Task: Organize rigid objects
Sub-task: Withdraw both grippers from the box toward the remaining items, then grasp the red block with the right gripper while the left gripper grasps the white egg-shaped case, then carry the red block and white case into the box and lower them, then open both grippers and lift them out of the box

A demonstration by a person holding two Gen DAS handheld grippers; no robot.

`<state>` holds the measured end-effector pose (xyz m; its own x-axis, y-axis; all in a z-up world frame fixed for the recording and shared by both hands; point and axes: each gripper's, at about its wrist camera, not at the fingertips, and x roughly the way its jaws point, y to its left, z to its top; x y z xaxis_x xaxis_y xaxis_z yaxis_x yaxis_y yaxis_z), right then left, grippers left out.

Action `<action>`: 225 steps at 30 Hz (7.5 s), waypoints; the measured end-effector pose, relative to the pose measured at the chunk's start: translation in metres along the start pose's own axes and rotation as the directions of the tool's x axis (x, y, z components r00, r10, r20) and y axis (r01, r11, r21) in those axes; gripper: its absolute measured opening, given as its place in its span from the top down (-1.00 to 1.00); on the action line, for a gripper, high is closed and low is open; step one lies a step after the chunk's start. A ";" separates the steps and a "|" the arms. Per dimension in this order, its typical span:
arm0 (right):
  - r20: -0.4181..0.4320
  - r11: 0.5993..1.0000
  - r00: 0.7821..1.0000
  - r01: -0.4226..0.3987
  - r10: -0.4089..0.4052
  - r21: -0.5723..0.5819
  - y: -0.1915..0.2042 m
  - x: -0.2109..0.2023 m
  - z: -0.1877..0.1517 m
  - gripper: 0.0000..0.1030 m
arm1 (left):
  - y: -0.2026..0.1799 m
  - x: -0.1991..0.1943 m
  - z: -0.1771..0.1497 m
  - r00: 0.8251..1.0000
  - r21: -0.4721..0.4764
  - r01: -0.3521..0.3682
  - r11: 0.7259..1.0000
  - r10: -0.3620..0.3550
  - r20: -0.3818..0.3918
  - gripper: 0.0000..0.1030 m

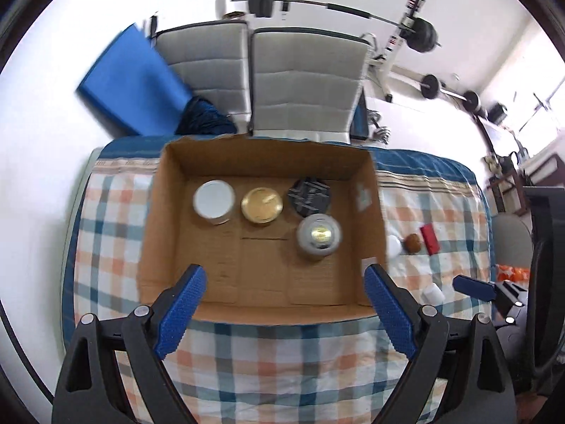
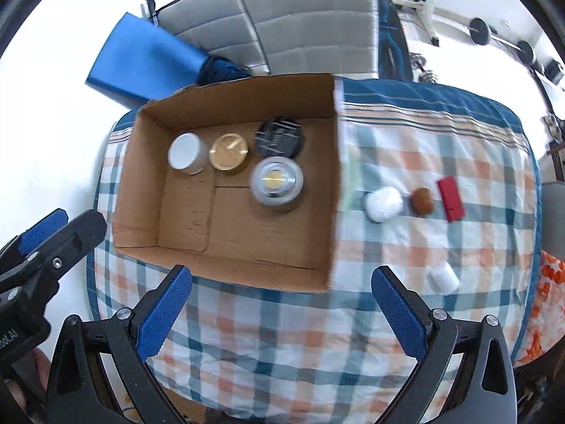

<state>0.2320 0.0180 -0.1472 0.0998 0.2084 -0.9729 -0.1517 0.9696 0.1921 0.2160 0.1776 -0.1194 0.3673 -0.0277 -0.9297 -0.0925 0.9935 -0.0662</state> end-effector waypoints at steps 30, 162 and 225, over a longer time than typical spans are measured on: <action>-0.231 0.977 0.964 0.166 -0.132 0.133 -0.241 0.171 0.052 0.20 | -0.225 0.205 0.041 0.947 0.554 -0.168 0.816 0.290 -0.140 -0.63; -0.239 0.997 0.971 -0.038 0.021 -0.067 0.126 0.229 0.048 0.29 | 0.151 0.255 0.015 0.848 -0.230 0.054 0.972 -0.166 -0.504 0.14; -0.037 0.989 0.999 0.004 -0.009 -0.145 0.107 0.050 -0.019 -0.89 | 0.092 0.030 -0.027 0.984 -0.123 -0.065 0.990 0.043 -0.172 -1.00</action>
<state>0.2019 0.1295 -0.1782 0.0648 0.1945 -0.9788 -0.2919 0.9416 0.1678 0.1935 0.2648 -0.1634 0.1983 -0.0033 -0.9801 -0.2297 0.9720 -0.0497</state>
